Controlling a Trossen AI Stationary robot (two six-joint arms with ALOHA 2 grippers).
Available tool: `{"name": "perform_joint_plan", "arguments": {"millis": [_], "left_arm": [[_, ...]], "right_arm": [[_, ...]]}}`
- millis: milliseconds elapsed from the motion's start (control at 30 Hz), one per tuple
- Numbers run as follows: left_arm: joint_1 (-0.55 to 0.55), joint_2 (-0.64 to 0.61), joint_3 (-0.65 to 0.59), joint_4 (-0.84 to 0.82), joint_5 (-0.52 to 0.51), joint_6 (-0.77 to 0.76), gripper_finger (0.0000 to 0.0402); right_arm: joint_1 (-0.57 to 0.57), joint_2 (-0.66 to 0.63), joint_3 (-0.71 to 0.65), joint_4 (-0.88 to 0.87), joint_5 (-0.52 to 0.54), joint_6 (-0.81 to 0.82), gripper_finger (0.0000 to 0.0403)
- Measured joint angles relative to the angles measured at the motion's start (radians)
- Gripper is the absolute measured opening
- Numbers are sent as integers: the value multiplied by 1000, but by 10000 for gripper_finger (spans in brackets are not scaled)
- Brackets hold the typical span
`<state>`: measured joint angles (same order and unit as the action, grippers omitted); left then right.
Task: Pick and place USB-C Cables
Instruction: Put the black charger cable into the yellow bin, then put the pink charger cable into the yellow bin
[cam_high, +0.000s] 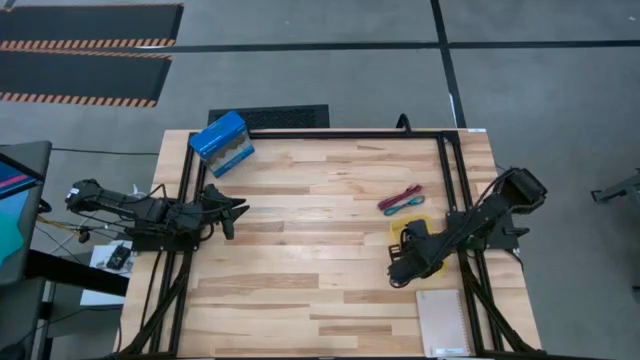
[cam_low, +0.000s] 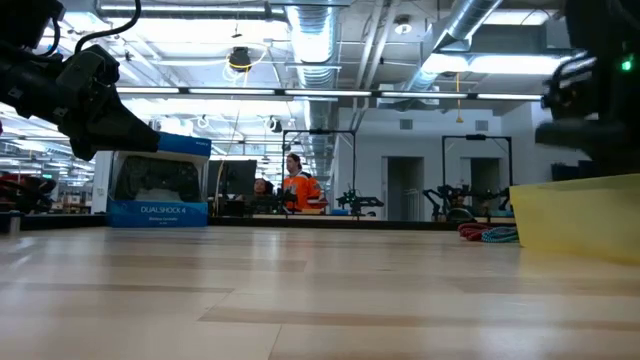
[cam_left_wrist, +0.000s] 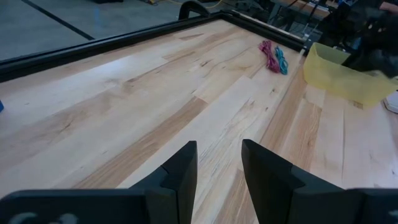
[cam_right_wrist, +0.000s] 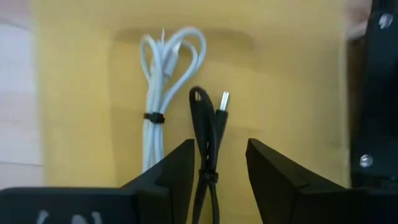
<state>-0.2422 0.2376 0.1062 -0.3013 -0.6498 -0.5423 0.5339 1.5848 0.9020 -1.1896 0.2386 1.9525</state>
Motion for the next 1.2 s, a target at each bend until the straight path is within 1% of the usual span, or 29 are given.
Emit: {"name": "perform_joint_plan", "arguments": {"millis": [133, 233, 333, 433, 500, 600, 700, 867, 967, 1033, 1200], "left_arm": [[0, 0, 0, 1, 0, 0, 113], [0, 0, 0, 0, 0, 0, 113], [0, 0, 0, 0, 0, 0, 113], [0, 0, 0, 0, 0, 0, 113], [0, 0, 0, 0, 0, 0, 113], [0, 0, 0, 0, 0, 0, 113], [0, 0, 0, 0, 0, 0, 113], [0, 0, 0, 0, 0, 0, 113], [0, 0, 0, 0, 0, 0, 113], [0, 0, 0, 0, 0, 0, 113], [0, 0, 0, 0, 0, 0, 113]], "right_arm": [[-2, -109, 1, -46, 71, -24, 170], [-25, -195, 11, -78, 139, -111, 166], [-78, -278, 33, -89, 230, -257, 160], [-163, -347, 56, -84, 315, -433, 154], [-240, -381, 65, -78, 335, -595, 153], [-368, -403, 68, -31, 336, -926, 158], [-497, -401, 68, 23, 327, -1237, 174], [-688, -363, 68, 136, 277, -1643, 220], [-765, -326, 68, 192, 218, -1829, 243], [-797, -296, 68, 223, 167, -1918, 249], [-830, -201, 68, 269, 70, -2048, 246]]}}
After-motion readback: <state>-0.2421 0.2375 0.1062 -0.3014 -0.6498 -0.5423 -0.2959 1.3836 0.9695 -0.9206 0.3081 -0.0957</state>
